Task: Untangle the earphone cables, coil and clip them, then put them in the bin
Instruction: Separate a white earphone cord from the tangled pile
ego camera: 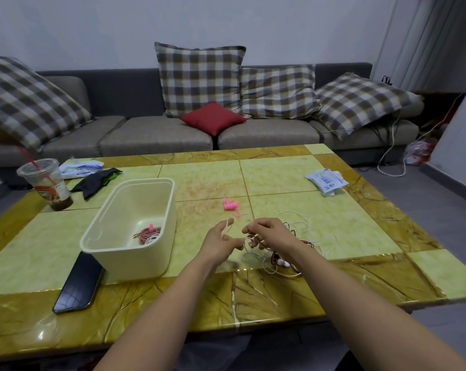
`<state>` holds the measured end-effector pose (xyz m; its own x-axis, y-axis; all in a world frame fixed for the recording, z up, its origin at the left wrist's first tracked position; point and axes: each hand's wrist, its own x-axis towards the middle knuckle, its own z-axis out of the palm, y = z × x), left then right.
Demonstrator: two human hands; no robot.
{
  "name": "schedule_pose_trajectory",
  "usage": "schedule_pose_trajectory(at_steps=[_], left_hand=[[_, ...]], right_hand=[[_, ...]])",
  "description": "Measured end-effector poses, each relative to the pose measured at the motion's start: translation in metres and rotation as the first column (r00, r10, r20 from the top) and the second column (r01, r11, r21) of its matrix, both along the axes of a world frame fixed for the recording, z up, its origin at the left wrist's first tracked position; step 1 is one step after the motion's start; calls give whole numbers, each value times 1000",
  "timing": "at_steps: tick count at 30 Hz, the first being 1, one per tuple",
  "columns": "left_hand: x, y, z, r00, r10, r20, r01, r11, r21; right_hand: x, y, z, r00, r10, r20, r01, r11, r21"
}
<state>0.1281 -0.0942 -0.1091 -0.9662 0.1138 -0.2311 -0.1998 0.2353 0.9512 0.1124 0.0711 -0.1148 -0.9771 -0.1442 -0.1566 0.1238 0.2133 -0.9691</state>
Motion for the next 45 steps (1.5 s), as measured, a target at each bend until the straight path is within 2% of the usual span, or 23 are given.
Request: schedule_pose_trajectory(at_steps=[8,11,19,28,36,45], left_hand=[[-5,8,-5,999,27,19,-27,1000,11],[-5,9,-8,997,35,63,-34,999,-14],[-7,2,-11,991,27,130,-21,999,-47],[-2,11,-10,991,82,102,-83,997,-2],[0,14,-11,994,109,8,-109,994,-28],[-1,14,-15,986,138,-90,-144,988,-58]], right_hand=[[2,13,4,960,161,231,-160,987,-22],[3,14,2,946,179,269,-172,984,-51],[2,14,3,983,72,171,-71,997,-9],[6,17,0,995,35,95,-33,999,-22],[7,13,-1,999,29,31,-33,990,135],[5,8,-3,1000,-27,14,24,982,189]])
